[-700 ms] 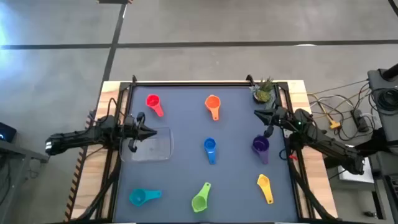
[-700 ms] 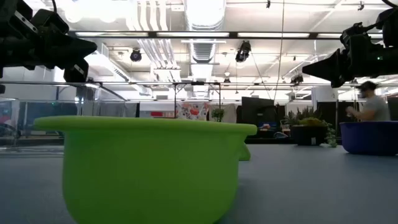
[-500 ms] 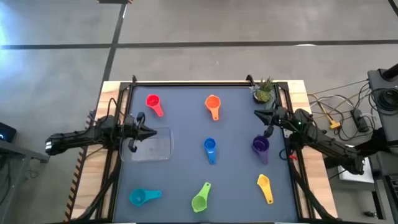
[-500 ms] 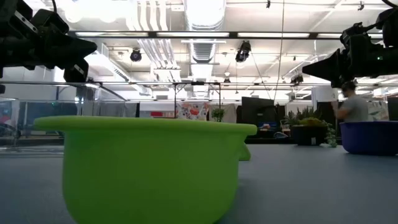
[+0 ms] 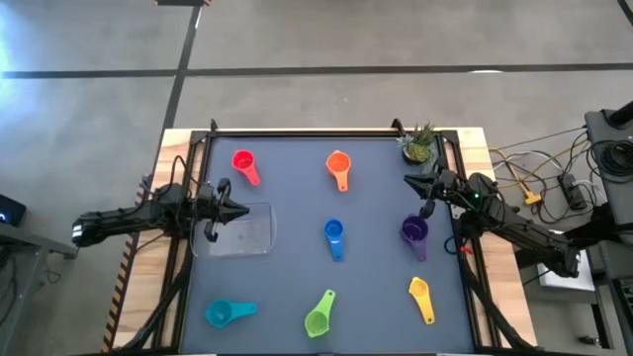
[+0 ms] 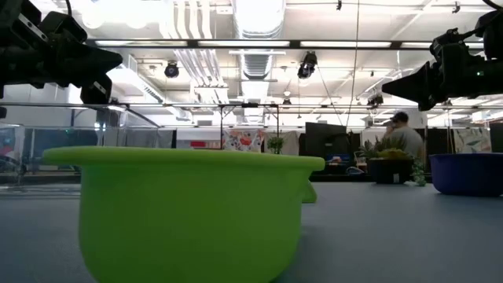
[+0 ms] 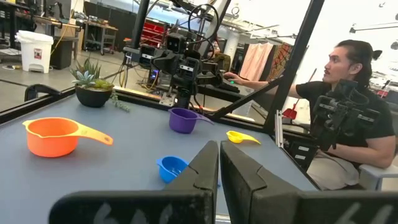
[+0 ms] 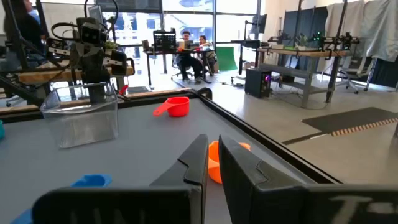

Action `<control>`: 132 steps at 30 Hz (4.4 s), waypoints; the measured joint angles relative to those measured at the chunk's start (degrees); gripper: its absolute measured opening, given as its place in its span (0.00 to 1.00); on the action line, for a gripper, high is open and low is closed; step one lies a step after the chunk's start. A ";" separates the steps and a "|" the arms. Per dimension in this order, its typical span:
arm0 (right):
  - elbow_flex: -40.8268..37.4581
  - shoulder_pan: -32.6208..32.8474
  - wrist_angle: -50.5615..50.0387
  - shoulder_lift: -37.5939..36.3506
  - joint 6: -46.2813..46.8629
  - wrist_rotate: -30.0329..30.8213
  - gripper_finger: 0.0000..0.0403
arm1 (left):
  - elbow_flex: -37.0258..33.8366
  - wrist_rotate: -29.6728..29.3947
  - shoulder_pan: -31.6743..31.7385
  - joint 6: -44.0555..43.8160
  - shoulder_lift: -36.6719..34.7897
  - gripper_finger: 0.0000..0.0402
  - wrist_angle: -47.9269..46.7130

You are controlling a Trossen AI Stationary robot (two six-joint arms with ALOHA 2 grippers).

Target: Nest measuring cups in basket

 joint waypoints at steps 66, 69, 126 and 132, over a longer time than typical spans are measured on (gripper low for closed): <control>0.01 0.01 0.01 0.00 0.00 -0.02 0.07 | 0.00 0.00 -0.01 -0.01 0.00 0.00 -0.01; 0.00 0.00 0.01 0.00 0.01 -0.01 0.07 | 0.00 0.01 -0.02 -0.01 0.00 0.00 -0.01; 41.84 0.04 12.71 83.96 12.49 4.03 0.57 | 0.00 0.04 0.00 0.00 0.00 0.00 -0.01; 45.35 -0.70 13.13 89.56 13.66 5.68 0.57 | 0.00 0.01 0.00 0.00 0.00 0.00 0.00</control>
